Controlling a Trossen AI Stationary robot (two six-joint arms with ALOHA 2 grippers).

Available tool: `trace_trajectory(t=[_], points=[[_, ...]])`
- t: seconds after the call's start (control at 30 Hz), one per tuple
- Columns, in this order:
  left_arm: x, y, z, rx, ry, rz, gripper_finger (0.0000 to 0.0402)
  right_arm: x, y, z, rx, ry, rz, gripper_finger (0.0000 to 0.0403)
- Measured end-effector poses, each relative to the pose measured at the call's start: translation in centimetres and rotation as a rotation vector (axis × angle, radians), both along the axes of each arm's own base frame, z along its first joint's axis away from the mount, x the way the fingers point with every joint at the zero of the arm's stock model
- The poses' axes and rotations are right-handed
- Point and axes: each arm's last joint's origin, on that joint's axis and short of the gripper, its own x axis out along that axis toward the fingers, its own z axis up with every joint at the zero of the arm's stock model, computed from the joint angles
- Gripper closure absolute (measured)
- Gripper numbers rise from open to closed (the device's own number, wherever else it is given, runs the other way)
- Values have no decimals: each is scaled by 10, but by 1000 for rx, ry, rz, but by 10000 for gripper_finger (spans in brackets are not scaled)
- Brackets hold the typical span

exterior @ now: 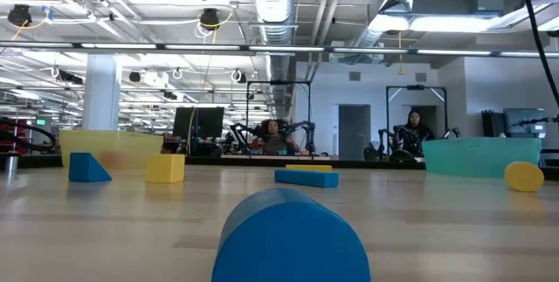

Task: Sort & place blocks by color
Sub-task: Put the red block into the yellow bin

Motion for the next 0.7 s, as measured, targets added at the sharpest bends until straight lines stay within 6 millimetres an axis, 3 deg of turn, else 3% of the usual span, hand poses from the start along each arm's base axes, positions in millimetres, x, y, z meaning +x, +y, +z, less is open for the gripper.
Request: trace_trajectory(t=[0.27,0.43,0.7], points=[[-1,6,-1,50,38,-118,306,-6,1,-2,-35,46,-14,213],[7,18,4,101,-16,-236,307,-19,-5,6,-204,76,-50,219],[24,94,42,303,-13,-282,302,-44,-34,42,-369,64,-91,244]])
